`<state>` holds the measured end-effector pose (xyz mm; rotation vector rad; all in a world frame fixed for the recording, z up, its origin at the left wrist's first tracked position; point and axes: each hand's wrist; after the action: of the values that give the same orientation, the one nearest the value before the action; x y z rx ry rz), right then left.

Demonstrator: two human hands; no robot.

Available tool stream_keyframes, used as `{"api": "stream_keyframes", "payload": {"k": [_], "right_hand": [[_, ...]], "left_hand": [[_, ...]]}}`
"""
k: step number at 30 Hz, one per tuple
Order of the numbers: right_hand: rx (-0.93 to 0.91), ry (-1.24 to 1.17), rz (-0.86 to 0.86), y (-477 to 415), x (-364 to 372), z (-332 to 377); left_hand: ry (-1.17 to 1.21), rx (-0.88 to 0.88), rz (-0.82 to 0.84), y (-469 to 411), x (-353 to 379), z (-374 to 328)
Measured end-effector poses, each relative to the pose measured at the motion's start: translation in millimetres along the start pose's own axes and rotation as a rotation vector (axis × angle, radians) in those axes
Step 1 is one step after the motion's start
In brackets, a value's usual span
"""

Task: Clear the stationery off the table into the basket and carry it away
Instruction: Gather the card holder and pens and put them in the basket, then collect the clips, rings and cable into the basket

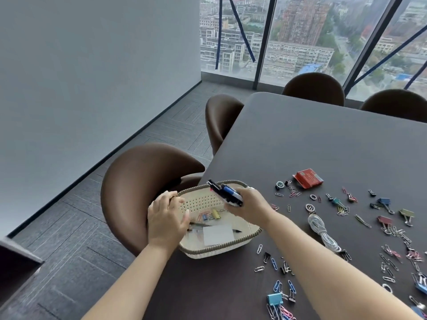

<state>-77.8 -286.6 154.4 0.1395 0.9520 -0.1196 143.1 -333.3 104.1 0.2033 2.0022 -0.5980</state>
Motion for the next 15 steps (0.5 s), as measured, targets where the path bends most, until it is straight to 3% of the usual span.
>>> {"api": "stream_keyframes", "payload": {"k": [3,6,9,15], "right_hand": [[-0.115,0.288,0.131,-16.0,13.8,18.0],[-0.096,0.455,0.232,-23.1,33.2,16.5],[-0.032,0.483,0.279,-19.7,47.4,8.2],[-0.058,0.514,0.209,-7.7,50.3,3.3]], "left_hand": [[0.125,-0.196,0.027,14.4,-1.0,9.6],[0.259,-0.268,0.129,22.8,-0.3,10.9],[0.244,-0.27,0.125,21.2,-0.6,9.4],[0.207,-0.295,0.169,11.2,1.6,6.8]]}}
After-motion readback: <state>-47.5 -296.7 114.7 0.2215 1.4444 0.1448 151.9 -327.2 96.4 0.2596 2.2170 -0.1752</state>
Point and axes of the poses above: each hand's wrist, its own y-axis away from the middle knuckle, its own x-axis out of the palm, z = x × y, and after that the axes turned 5 degrees about x, right-handed
